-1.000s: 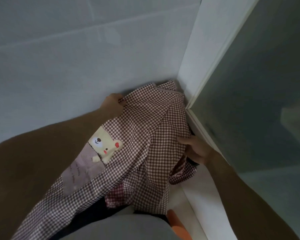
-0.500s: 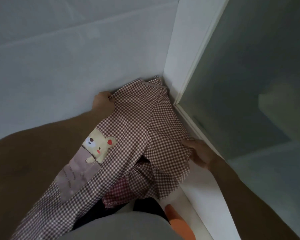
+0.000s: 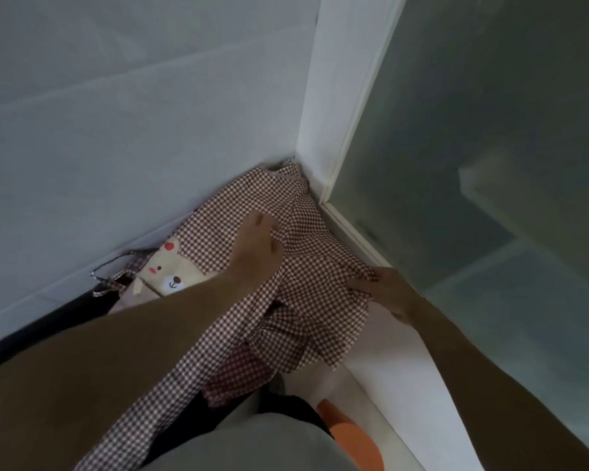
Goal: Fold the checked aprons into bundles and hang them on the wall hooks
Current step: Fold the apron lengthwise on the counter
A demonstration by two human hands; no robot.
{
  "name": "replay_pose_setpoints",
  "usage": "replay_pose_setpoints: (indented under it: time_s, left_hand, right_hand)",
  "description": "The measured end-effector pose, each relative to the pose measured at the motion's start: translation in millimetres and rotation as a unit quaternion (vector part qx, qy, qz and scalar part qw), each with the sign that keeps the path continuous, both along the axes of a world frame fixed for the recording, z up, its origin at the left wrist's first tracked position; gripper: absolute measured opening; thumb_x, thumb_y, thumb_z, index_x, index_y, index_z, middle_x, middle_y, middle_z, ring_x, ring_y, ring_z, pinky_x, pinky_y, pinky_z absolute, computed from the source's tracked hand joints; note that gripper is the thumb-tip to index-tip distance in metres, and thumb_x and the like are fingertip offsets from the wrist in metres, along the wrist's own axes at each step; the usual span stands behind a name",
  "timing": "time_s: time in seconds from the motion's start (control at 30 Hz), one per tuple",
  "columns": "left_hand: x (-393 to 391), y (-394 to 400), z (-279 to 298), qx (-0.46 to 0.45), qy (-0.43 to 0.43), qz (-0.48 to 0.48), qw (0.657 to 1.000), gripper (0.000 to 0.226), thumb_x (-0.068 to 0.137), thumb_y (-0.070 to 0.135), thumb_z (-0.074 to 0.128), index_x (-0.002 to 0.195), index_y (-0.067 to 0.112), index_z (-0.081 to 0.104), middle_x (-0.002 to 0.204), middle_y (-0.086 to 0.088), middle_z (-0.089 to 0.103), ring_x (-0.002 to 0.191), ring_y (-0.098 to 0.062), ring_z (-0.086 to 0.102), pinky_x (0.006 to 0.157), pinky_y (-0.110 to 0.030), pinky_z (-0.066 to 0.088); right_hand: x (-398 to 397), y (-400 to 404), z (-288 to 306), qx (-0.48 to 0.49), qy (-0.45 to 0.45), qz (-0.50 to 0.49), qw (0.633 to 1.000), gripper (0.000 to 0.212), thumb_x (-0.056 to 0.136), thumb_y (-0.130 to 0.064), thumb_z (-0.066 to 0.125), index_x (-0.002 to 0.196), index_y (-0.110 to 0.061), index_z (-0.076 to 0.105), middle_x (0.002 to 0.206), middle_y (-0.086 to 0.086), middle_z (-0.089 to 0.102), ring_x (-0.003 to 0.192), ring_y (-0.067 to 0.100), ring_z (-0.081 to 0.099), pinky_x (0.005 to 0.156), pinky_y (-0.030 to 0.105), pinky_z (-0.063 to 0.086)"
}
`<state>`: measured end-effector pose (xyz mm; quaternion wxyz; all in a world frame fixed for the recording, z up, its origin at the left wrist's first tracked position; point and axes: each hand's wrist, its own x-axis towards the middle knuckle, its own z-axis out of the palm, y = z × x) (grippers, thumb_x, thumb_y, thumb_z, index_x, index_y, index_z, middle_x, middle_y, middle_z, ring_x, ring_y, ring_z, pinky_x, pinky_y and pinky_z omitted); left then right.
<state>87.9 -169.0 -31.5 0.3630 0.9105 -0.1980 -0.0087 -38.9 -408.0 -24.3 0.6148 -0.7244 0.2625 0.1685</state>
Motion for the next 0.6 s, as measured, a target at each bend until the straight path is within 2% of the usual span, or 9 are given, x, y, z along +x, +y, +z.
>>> replay_pose_setpoints:
  time_s: [0.07, 0.1, 0.13, 0.2, 0.3, 0.4, 0.43, 0.5, 0.6]
  left_hand:
    - [-29, -12, -8, 0.003, 0.073, -0.082, 0.994, 0.018, 0.092, 0.013, 0.056, 0.109, 0.009, 0.062, 0.109, -0.007, 0.06, 0.097, -0.017, 0.053, 0.093, -0.033, 0.047]
    - [-37, -15, -12, 0.02, 0.121, -0.111, 0.986, 0.023, 0.096, 0.019, 0.053, 0.115, 0.008, 0.061, 0.113, -0.008, 0.062, 0.101, -0.018, 0.055, 0.097, -0.031, 0.044]
    - [-41, -17, -19, 0.041, 0.155, -0.132, 0.978, 0.033, 0.099, 0.025, 0.049, 0.126, 0.008, 0.058, 0.123, -0.008, 0.061, 0.112, -0.022, 0.056, 0.104, -0.032, 0.041]
    - [-42, -16, -27, 0.073, 0.195, -0.153, 0.966, 0.05, 0.101, 0.031, 0.044, 0.147, 0.01, 0.042, 0.146, -0.005, 0.048, 0.137, -0.027, 0.042, 0.119, -0.037, 0.027]
    - [-40, -11, -26, 0.055, 0.289, -0.16, 0.942, 0.055, 0.104, 0.032, 0.037, 0.154, 0.012, 0.029, 0.158, -0.005, 0.034, 0.144, -0.024, 0.032, 0.123, -0.041, 0.019]
    - [-34, -7, -32, 0.071, 0.311, -0.164, 0.934, 0.067, 0.097, 0.047, 0.035, 0.155, 0.016, 0.026, 0.159, -0.002, 0.032, 0.146, -0.024, 0.029, 0.123, -0.046, 0.019]
    - [-31, -6, -37, 0.073, 0.318, -0.16, 0.932, 0.075, 0.091, 0.055, 0.034, 0.155, 0.018, 0.025, 0.159, -0.001, 0.031, 0.146, -0.024, 0.029, 0.123, -0.047, 0.02]
    - [-31, -5, -39, 0.07, 0.35, -0.158, 0.921, 0.08, 0.087, 0.058, 0.034, 0.156, 0.019, 0.024, 0.159, 0.0, 0.031, 0.146, -0.023, 0.03, 0.122, -0.047, 0.022]
    - [-34, -10, -28, 0.047, 0.374, -0.157, 0.913, 0.062, 0.102, 0.039, 0.039, 0.156, 0.015, 0.022, 0.157, -0.002, 0.032, 0.145, -0.025, 0.031, 0.123, -0.043, 0.021]
  right_hand:
    - [4, 0, 8, -0.04, -0.014, -0.012, 0.999, 0.054, 0.077, -0.026, 0.083, 0.124, -0.004, 0.067, 0.117, 0.008, 0.072, 0.101, 0.02, 0.072, 0.09, 0.039, 0.058]
    - [4, 1, 15, -0.05, -0.024, -0.022, 0.998, 0.053, 0.076, -0.027, 0.084, 0.121, -0.004, 0.068, 0.114, 0.008, 0.073, 0.097, 0.019, 0.073, 0.085, 0.037, 0.06]
    - [5, 3, 20, -0.048, -0.031, -0.026, 0.998, 0.056, 0.071, -0.031, 0.086, 0.119, -0.006, 0.069, 0.111, 0.008, 0.074, 0.094, 0.019, 0.073, 0.081, 0.036, 0.061]
    - [3, 8, 29, -0.021, -0.029, -0.008, 0.999, 0.069, 0.054, -0.04, 0.092, 0.114, -0.012, 0.07, 0.111, 0.007, 0.075, 0.096, 0.021, 0.073, 0.085, 0.038, 0.06]
    - [-8, 14, 32, 0.044, 0.048, 0.087, 0.994, 0.084, 0.039, -0.04, 0.099, 0.115, -0.023, 0.066, 0.116, -0.002, 0.074, 0.108, 0.021, 0.07, 0.095, 0.04, 0.055]
    - [-25, 19, 28, 0.03, 0.11, 0.154, 0.981, 0.087, 0.035, -0.042, 0.098, 0.113, -0.026, 0.065, 0.114, -0.006, 0.073, 0.11, 0.022, 0.067, 0.094, 0.042, 0.056]
    - [-29, 21, 26, 0.031, 0.122, 0.156, 0.98, 0.085, 0.037, -0.042, 0.097, 0.113, -0.026, 0.064, 0.115, -0.006, 0.072, 0.11, 0.021, 0.065, 0.095, 0.041, 0.055]
    - [-38, 24, 25, 0.048, 0.125, 0.145, 0.98, 0.066, 0.056, -0.03, 0.09, 0.114, -0.026, 0.061, 0.121, -0.006, 0.068, 0.113, 0.017, 0.062, 0.105, 0.04, 0.049]
    - [-45, 26, 27, 0.036, 0.104, 0.145, 0.983, 0.036, 0.085, -0.008, 0.069, 0.118, -0.022, 0.061, 0.127, -0.004, 0.066, 0.114, 0.013, 0.063, 0.108, 0.034, 0.047]
